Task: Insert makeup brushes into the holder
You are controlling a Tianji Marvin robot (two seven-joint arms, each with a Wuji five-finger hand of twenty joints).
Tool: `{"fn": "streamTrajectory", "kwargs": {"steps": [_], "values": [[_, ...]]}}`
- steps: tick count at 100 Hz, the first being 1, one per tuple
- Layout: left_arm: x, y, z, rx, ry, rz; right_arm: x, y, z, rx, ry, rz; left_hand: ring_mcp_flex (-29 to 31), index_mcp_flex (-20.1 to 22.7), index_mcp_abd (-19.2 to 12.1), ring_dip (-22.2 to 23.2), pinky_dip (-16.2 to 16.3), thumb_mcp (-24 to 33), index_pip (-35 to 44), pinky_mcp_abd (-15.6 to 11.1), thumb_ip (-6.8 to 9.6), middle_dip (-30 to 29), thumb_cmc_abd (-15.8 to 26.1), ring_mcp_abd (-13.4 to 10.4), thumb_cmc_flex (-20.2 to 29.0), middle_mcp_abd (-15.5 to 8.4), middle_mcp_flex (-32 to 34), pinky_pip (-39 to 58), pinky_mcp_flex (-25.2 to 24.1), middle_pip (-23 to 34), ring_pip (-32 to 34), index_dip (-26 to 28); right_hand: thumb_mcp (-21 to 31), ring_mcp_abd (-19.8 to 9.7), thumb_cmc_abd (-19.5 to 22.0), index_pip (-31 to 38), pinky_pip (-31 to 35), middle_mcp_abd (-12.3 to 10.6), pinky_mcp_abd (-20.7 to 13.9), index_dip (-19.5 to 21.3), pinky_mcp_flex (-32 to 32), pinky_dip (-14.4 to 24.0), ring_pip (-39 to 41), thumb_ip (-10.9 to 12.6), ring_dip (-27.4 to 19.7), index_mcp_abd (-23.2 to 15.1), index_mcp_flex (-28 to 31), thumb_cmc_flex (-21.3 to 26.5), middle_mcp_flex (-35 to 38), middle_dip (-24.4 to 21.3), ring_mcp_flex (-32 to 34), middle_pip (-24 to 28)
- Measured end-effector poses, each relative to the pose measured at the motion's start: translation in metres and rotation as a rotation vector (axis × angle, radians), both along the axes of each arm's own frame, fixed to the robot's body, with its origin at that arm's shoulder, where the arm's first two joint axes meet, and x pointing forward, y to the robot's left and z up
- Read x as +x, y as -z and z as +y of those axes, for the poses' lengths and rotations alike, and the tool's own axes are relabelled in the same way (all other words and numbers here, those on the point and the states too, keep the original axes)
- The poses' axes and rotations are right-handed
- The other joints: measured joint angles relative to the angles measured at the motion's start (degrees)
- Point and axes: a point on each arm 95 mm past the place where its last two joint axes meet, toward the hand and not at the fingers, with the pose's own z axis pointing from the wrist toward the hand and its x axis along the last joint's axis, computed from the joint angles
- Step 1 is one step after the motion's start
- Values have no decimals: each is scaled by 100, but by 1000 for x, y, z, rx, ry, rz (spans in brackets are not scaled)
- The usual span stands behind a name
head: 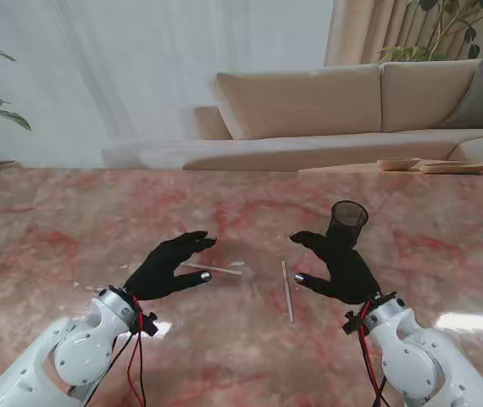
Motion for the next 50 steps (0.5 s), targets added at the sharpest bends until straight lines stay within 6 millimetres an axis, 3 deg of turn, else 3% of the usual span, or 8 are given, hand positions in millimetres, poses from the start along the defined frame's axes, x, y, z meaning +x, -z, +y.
{"fn": "streamTrajectory", "kwargs": {"steps": [26,50], "values": [[-1,-1,1,5,1,8,-2,-3,2,-10,1,10,0,0,0,0,0,0,0,0,0,0,0,0,0,0,0,0,0,0,0,-1,0,0,1,0,-1,4,0,0,0,0,0,0,-1,0,0,0,0,0,0,0],[3,-9,13,31,-5,-3,-2,-6,5,-17,9,6,0,0,0,0,0,0,-1,0,0,0,0,0,0,0,0,0,0,0,0,-1,0,0,1,0,-1,7,0,0,0,0,0,0,0,0,0,3,0,0,0,0]]}}
